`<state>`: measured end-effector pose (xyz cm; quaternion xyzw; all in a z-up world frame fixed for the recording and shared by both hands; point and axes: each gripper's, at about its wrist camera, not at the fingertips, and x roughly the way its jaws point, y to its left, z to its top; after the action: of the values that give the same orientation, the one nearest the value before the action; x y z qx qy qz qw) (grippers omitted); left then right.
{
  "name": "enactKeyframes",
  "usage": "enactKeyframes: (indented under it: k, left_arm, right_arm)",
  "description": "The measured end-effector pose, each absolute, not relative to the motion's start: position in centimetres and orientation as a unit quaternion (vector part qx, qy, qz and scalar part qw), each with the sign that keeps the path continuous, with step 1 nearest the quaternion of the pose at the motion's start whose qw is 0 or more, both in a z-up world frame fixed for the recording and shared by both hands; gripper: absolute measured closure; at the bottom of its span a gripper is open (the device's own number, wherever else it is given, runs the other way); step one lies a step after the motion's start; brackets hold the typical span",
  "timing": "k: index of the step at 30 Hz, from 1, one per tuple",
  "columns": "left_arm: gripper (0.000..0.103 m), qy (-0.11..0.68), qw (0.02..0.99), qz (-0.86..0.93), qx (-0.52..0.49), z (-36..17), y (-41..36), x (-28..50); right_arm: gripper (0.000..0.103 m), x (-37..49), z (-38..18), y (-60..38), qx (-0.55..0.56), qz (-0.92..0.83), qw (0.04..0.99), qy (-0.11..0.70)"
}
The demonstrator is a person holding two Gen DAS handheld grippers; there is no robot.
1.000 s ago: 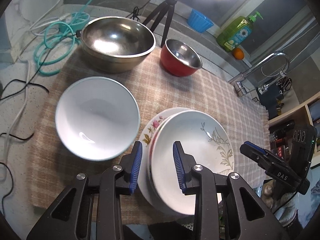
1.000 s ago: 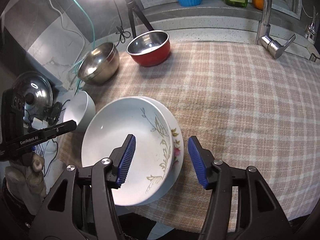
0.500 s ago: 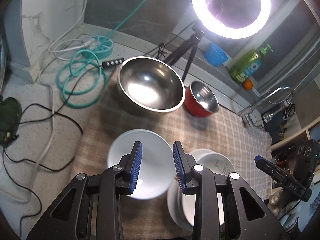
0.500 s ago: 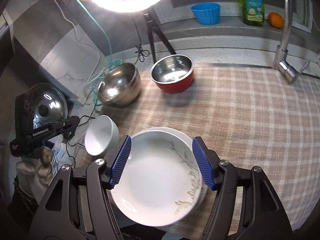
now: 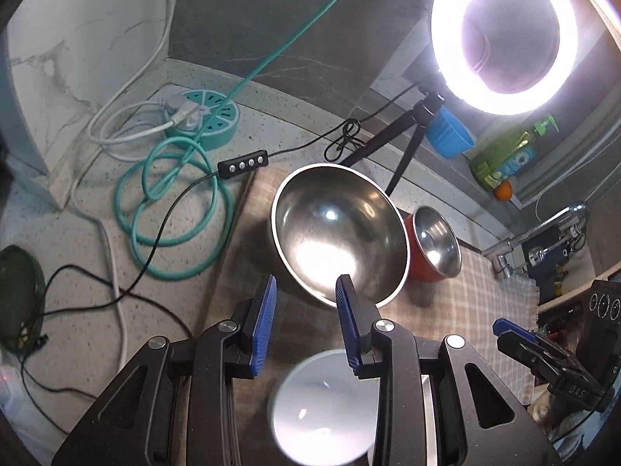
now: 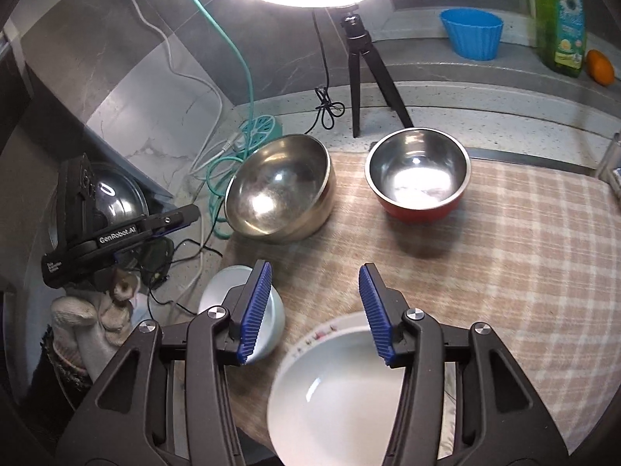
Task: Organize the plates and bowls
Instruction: 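Reach to the large steel bowl and grasp its rim with the right gripper, then lift the large steel bowl, set it on the cloth by the faucet, open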
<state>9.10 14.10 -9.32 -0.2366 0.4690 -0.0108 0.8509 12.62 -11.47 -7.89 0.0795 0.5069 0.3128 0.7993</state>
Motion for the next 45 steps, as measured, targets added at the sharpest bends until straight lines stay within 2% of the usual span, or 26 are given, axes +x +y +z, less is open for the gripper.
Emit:
enactKeyframes:
  k: [18, 25, 27, 29, 34, 37, 45]
  left_arm:
    - [0.074, 0.491, 0.827, -0.011, -0.273, -12.5, 17.8, 15.4]
    - [0.076, 0.504, 0.817, -0.024, -0.278, -13.4, 17.8, 16.5]
    - [0.085, 0.507, 0.817, -0.025, -0.276, -13.6, 17.6, 16.6]
    - [0.089, 0.509, 0.815, -0.027, -0.276, -13.8, 17.5, 16.6]
    - [0.092, 0.513, 0.814, -0.027, -0.272, -14.1, 17.3, 16.8]
    - [0.092, 0.514, 0.813, -0.027, -0.271, -14.3, 17.3, 16.9]
    - [0.093, 0.512, 0.815, -0.024, -0.270, -14.2, 17.1, 16.7]
  right_arm:
    - [0.058, 19.8, -14.0, -8.0, 0.188, 0.288, 0.746, 0.570]
    - [0.065, 20.6, -14.3, -6.9, 0.178, 0.292, 0.743, 0.575]
    - [0.067, 20.8, -14.6, -6.5, 0.174, 0.291, 0.742, 0.579]
    - [0.072, 21.0, -14.9, -6.3, 0.171, 0.288, 0.740, 0.583]
    - [0.077, 21.4, -15.6, -5.8, 0.163, 0.283, 0.739, 0.589]
    - [0.086, 21.5, -15.8, -5.6, 0.155, 0.279, 0.741, 0.591]
    - [0.087, 21.1, -15.6, -5.5, 0.143, 0.277, 0.748, 0.586]
